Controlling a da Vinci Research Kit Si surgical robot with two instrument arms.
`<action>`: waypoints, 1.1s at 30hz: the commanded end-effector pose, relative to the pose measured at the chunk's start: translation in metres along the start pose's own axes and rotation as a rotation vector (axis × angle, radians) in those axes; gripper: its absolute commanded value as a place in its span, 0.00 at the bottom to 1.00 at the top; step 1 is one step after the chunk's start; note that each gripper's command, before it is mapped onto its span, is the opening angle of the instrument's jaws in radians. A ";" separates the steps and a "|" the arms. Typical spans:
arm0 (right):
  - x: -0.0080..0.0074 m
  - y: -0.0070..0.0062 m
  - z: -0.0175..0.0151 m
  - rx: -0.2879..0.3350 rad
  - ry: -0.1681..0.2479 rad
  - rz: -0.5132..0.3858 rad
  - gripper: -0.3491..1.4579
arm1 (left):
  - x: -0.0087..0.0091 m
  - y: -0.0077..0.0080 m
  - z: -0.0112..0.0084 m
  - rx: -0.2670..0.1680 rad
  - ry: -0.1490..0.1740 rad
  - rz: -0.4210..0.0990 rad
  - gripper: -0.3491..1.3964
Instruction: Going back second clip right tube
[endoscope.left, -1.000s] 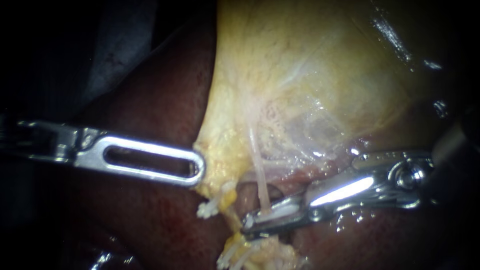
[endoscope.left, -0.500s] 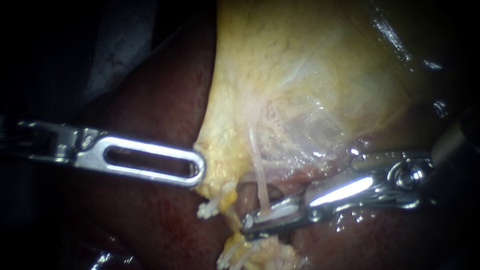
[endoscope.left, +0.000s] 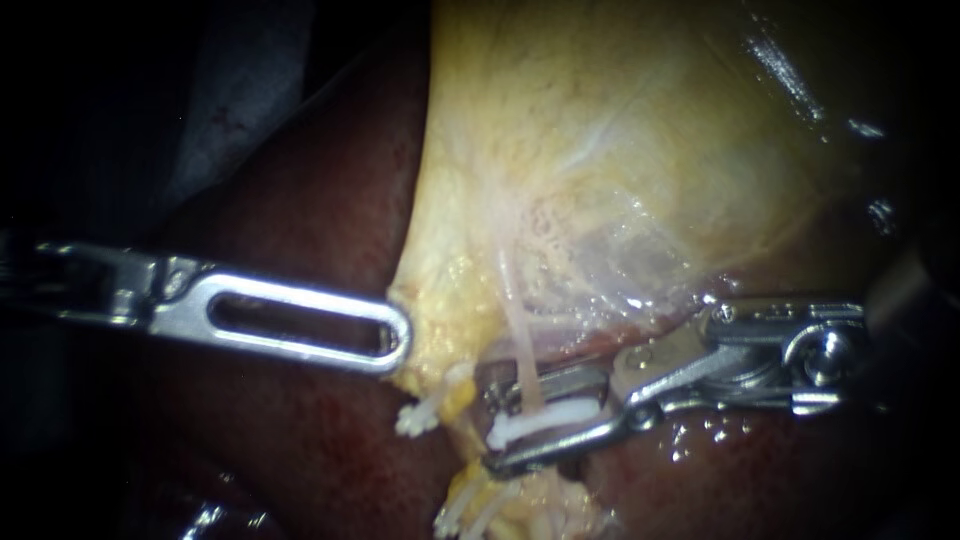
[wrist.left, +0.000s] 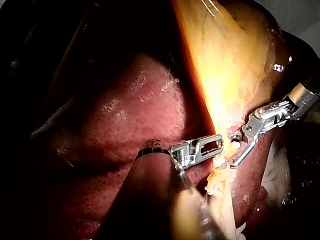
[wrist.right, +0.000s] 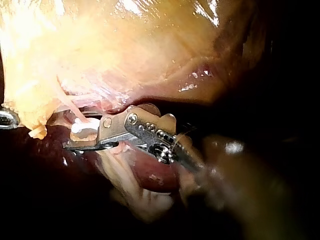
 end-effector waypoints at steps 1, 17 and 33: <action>0.0000 0.0000 0.0000 0.001 0.000 -0.004 0.45 | 0.0000 0.0000 0.0000 0.000 0.000 0.000 0.00; 0.0020 -0.0012 -0.0049 -0.029 0.029 -0.048 0.47 | 0.0001 0.0000 0.0001 -0.001 -0.001 0.000 0.00; 0.0035 -0.0026 -0.0105 -0.100 0.071 -0.150 0.52 | 0.0002 0.0001 0.0002 -0.002 -0.001 0.001 0.00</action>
